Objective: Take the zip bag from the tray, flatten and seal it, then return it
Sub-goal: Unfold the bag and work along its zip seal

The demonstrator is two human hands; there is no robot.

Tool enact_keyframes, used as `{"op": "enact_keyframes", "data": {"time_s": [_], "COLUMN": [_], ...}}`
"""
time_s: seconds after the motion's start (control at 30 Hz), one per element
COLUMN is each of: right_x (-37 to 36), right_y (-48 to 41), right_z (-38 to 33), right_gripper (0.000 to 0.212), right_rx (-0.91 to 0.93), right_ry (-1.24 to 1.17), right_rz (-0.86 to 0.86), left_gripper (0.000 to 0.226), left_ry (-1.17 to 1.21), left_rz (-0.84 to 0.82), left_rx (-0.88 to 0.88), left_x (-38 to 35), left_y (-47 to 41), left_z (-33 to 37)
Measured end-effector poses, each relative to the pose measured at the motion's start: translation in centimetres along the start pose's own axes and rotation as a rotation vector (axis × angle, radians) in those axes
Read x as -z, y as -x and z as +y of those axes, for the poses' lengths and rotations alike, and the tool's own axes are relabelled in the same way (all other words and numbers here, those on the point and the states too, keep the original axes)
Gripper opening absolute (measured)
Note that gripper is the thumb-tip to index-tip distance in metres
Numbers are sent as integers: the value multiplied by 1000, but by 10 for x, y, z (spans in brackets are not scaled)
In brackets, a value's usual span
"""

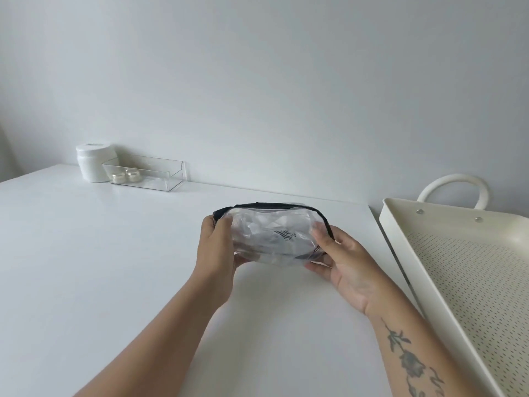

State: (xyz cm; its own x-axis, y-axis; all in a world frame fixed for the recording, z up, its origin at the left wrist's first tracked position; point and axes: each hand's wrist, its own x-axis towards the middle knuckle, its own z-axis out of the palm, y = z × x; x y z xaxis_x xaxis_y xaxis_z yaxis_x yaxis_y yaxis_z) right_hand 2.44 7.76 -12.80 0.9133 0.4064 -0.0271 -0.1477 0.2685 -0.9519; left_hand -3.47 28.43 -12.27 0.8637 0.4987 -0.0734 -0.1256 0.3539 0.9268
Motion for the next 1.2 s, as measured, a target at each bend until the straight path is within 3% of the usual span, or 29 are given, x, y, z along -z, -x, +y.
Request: {"op": "enact_keyframes", "data": {"time_s": [0.1, 0.27, 0.37, 0.53, 0.7, 0.83, 0.97, 1.1, 1.2], "right_x": [0, 1, 1, -3, -8, -8, -11, -5, -4], "right_y": [0, -1, -3, -7, -10, -13, -13, -14, -15], "right_z": [-3, -6, -4, 2, 8, 14, 19, 17, 16], "right_gripper": [34, 44, 37, 24, 28, 26, 22, 14, 21], "right_rx": [57, 98, 114, 152, 222, 283, 313, 306, 355], "right_ry": [-147, -225, -141, 167, 382, 470, 653, 670, 677], "right_rz": [-39, 9, 123, 241, 351, 545, 597, 568, 557], "left_gripper": [26, 25, 28, 12, 31, 31, 30, 36, 36], "left_ry": [187, 229, 105, -204, -455, -580, -655, -680, -630], "left_rz": [-143, -285, -236, -43, 123, 233, 238, 196, 123], "left_rx": [3, -34, -77, -253, -295, -277, -302, -408, -515], "left_x": [2, 6, 6, 3, 8, 12, 13, 10, 6], "left_y": [2, -1, -1, -3, -8, -10, -6, 0, 0], "left_z": [8, 11, 6, -4, -13, -14, -11, -3, 0]}}
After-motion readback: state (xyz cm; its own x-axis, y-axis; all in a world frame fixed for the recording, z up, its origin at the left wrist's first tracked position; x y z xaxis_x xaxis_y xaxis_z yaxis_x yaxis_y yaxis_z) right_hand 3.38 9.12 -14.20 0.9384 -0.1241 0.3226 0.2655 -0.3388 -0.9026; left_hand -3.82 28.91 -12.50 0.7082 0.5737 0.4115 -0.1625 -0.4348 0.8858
